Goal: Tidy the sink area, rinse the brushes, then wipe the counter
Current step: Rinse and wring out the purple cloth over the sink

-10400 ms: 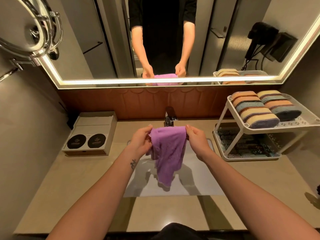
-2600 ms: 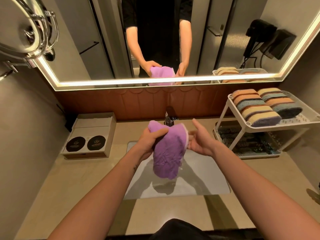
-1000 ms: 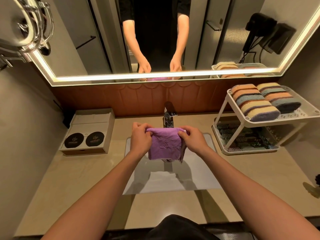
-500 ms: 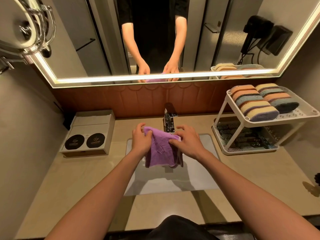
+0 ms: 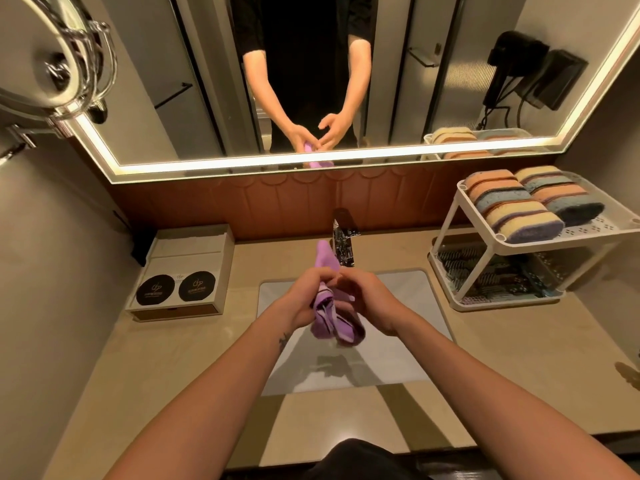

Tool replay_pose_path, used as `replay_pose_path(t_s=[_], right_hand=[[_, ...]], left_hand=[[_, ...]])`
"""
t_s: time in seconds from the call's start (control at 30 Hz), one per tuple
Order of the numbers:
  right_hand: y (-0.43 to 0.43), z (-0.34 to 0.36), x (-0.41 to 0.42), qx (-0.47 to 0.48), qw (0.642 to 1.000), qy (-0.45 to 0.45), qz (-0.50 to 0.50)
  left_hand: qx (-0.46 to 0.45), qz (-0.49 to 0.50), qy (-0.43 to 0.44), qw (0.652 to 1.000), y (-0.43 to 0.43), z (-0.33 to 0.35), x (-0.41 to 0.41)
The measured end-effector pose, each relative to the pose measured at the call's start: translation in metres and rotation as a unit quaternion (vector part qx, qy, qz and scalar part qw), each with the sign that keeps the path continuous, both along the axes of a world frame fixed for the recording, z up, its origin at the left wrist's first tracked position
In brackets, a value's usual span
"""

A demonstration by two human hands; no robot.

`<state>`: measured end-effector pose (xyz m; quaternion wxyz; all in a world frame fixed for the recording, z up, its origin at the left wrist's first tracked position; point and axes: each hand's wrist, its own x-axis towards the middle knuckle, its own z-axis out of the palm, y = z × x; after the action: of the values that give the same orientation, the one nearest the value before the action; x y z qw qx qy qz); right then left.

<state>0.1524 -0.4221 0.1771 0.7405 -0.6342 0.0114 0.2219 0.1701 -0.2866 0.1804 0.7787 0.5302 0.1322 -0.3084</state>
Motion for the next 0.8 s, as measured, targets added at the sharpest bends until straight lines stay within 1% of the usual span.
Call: replay_pose_path(t_s=[0.07,0.1,0.17,0.2,0.3,0.37,0.47,0.53,0.6,0.63,0.67,0.73,0.77,0.8], right_hand=[[-0.002,0.000,0.003,0.001,1.000,0.004,-0.025],[-0.004,-0.001,0.005,0.019,0.998,0.012,-0.051],[-0.009,-0.002,0.010,0.051,0.993,0.031,-0.105],[-0.012,-0.002,0.013,0.034,0.991,0.020,-0.127],[-0.019,-0.003,0.022,-0.107,0.976,-0.089,-0.170],[-0.020,-0.002,0.028,-0.154,0.969,-0.134,-0.140],[-0.020,0.006,0.034,-0.165,0.979,-0.111,-0.052],[-0.021,0.009,0.034,-0.155,0.981,-0.103,-0.051],[-0.024,0.008,0.034,-0.137,0.981,-0.116,-0.078],[-0.025,0.006,0.033,-0.137,0.979,-0.125,-0.089],[-0.026,0.003,0.031,-0.141,0.976,-0.132,-0.100],[-0.031,-0.002,0.026,-0.157,0.969,-0.138,-0.130],[-0.033,-0.004,0.024,-0.162,0.966,-0.140,-0.144],[-0.035,-0.005,0.021,-0.166,0.963,-0.142,-0.157]], left_hand=[[-0.001,-0.007,-0.005,1.000,0.010,-0.002,0.001],[0.008,-0.011,-0.003,1.000,0.015,-0.001,0.000],[0.048,-0.004,0.002,0.999,0.024,0.004,0.000],[0.072,-0.002,0.000,0.997,0.028,0.007,0.001],[0.117,-0.046,-0.030,0.992,0.042,0.013,0.004],[0.119,-0.108,-0.056,0.985,0.048,0.016,0.007],[0.113,-0.164,-0.089,0.976,0.048,0.023,0.009],[0.116,-0.170,-0.092,0.974,0.048,0.026,0.009],[0.130,-0.157,-0.079,0.976,0.047,0.025,0.011],[0.167,-0.150,-0.083,0.971,0.045,0.025,0.012],[0.227,-0.139,-0.094,0.959,0.043,0.021,0.013],[0.337,-0.098,-0.138,0.926,0.038,0.010,0.016],[0.356,-0.069,-0.163,0.918,0.035,0.003,0.017],[0.356,-0.044,-0.189,0.914,0.032,-0.003,0.019]])
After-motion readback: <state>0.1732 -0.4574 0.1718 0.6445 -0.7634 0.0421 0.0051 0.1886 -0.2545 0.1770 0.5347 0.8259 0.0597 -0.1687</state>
